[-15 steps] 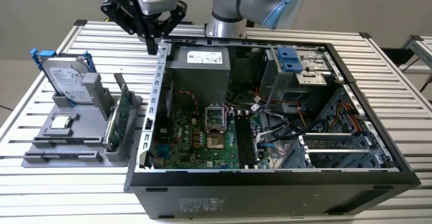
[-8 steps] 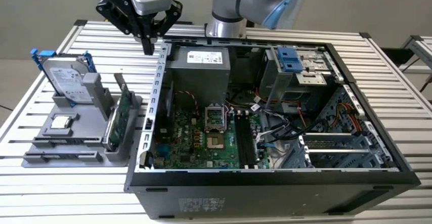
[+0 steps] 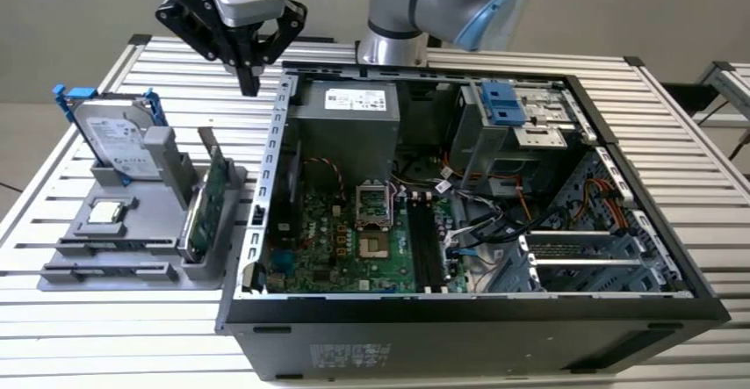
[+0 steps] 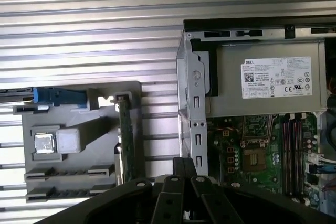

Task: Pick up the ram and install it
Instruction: 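Reach for the ram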

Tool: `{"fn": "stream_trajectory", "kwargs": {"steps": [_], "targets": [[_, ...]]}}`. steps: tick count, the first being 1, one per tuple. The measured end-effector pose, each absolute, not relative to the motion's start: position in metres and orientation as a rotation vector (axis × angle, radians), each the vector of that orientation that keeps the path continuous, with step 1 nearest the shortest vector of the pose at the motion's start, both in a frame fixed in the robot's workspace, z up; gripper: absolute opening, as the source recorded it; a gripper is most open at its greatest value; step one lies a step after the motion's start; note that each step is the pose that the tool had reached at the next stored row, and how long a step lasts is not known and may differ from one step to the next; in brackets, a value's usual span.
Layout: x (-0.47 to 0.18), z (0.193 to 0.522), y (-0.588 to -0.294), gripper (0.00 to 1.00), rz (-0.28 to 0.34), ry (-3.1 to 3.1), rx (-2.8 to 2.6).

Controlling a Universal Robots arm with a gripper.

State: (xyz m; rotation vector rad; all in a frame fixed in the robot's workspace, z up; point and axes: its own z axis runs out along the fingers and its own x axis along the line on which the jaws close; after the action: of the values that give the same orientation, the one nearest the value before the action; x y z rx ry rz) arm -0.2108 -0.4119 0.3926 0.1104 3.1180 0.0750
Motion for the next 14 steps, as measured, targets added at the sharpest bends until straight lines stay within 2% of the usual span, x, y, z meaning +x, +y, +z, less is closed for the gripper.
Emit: {"fn": "stream_trajectory", "kwargs": {"steps": [14], "targets": [[-0.225, 0.393, -0.414, 0.00, 0.075, 3.118, 0.110]]}}
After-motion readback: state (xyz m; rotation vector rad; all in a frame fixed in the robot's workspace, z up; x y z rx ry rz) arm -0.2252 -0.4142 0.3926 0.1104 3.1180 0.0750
